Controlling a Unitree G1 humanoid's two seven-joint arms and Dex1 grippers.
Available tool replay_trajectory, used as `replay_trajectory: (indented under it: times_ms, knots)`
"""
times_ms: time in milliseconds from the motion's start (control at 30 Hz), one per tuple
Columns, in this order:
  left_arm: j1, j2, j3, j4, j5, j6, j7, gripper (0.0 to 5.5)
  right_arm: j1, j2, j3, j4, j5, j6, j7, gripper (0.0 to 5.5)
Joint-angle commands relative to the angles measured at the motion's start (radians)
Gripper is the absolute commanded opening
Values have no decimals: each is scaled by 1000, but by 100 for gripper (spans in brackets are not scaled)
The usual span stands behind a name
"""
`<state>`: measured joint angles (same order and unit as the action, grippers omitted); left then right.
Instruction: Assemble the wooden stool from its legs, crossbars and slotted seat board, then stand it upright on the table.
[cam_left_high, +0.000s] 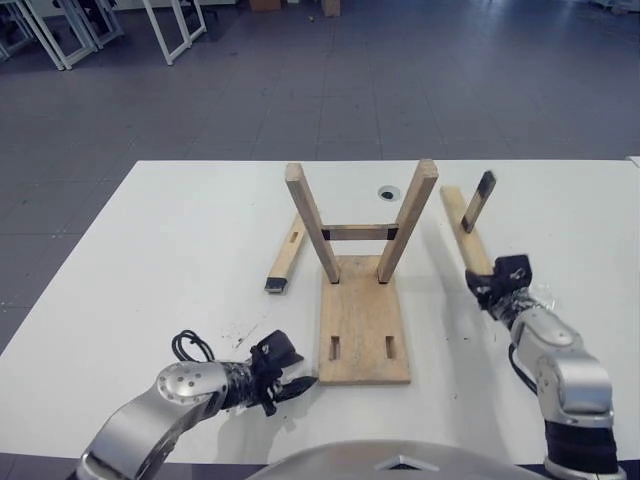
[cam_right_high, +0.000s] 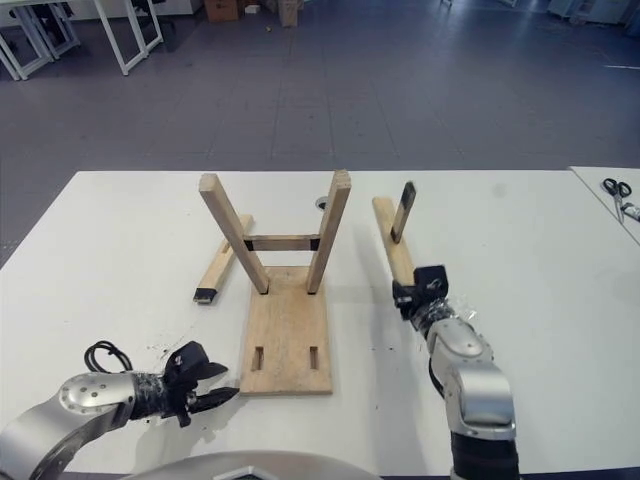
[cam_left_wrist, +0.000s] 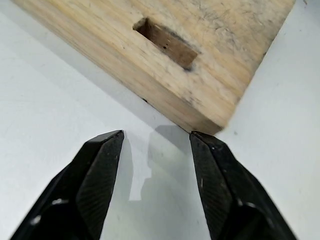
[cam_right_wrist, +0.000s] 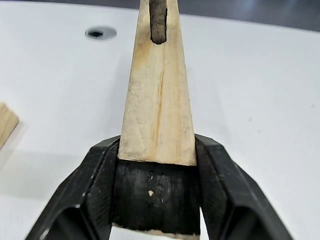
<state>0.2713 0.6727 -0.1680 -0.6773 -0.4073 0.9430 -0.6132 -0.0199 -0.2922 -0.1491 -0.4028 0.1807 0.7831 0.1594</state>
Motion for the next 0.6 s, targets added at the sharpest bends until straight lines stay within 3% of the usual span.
replay_trajectory:
  times_ms: [33,100,167,233,300,400,600]
  knots:
    - [-111,-105,-4,75,18,37,101,244,-182,-19,-113,-64,92,55,4,201]
    - [-127,-137,38,79,-7,44,119,244,-305,-24,-209,-91,230,96,44,201]
    - [-115,-156,166,57,-122,67,78,244,-429,-35,-317,-94,464,185,104,201]
    - [-153,-158,412,70,-489,89,-25,244,-501,-90,-428,-57,867,309,158,201]
    - [-239,-134,564,128,-879,87,-80,244,-465,-157,-451,-22,1234,374,202,201]
    - [-396,-89,576,270,-1151,98,-82,244,-392,-230,-388,0,1485,412,279,201]
    - [-577,-92,480,422,-1425,76,39,244,-353,-257,-196,-29,1624,380,270,201]
